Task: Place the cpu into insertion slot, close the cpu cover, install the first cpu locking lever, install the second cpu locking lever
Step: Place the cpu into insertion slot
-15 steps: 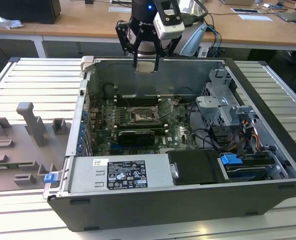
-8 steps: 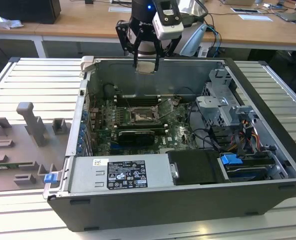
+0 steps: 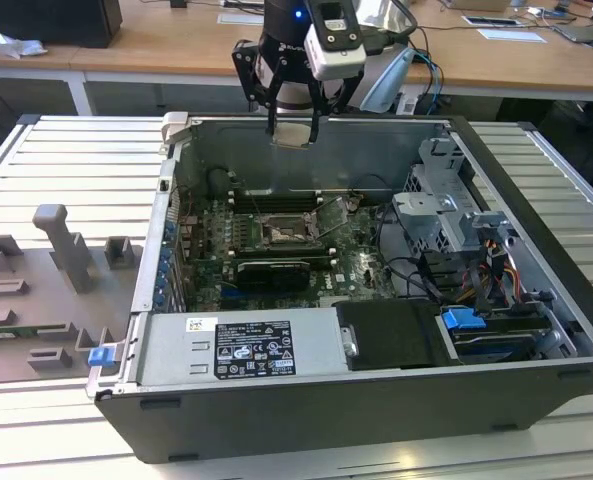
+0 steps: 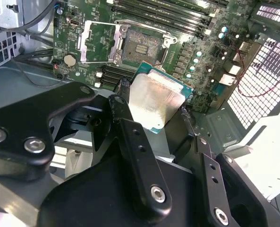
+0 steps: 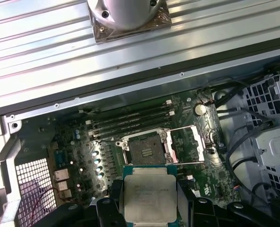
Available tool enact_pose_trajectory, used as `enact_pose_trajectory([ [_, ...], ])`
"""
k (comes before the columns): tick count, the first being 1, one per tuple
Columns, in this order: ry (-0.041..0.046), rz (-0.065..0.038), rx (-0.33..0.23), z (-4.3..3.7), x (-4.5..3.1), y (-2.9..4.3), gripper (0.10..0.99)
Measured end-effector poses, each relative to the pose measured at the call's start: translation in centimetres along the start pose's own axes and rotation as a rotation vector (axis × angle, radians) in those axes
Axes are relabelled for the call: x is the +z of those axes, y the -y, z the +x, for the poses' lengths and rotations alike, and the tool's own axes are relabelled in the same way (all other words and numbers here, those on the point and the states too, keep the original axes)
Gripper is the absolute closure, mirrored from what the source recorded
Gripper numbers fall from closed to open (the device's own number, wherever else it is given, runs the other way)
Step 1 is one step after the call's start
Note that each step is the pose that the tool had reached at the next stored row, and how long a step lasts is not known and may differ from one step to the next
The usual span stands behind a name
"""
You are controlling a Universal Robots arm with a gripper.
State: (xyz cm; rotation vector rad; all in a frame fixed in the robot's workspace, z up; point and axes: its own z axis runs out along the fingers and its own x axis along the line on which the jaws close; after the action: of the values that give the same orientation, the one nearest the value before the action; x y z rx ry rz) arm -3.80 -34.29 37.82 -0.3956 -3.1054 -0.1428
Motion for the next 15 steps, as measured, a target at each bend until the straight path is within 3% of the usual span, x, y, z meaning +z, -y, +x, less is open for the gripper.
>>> enact_pose_trajectory([
  [9,0.0021,0.000,0.024,0.03,0.01,0.01,0.545],
  [15,0.0101,-0.002,0.112,0.09,0.09,0.03,0.545],
])
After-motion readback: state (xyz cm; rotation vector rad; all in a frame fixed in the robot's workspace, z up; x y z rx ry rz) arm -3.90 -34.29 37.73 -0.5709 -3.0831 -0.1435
